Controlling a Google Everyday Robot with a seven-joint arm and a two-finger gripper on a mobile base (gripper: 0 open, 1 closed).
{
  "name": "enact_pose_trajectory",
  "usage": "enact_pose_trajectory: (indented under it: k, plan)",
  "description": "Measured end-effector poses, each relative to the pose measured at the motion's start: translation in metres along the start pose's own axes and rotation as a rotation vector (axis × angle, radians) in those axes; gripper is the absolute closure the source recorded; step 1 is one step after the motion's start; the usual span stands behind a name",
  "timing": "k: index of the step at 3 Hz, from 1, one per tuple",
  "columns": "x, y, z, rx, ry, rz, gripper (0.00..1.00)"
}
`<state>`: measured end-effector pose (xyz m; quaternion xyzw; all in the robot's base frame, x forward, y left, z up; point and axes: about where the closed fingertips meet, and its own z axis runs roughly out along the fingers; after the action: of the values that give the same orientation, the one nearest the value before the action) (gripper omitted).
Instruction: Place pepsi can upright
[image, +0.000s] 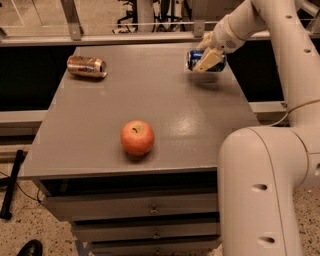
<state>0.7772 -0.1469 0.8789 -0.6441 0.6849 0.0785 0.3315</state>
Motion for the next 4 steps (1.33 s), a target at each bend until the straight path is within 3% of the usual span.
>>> enact_pose_trajectory:
  k: [1,2,4]
  plan:
    - [-0.02,-0.007,-0.036,0.068,-0.085,0.021,1.0]
    - [-0.026,-0.01,-0.063,0.128,-0.234,0.101,1.0]
    - [-0.005,0.012,-0.088,0.199,-0.655,0.319,1.0]
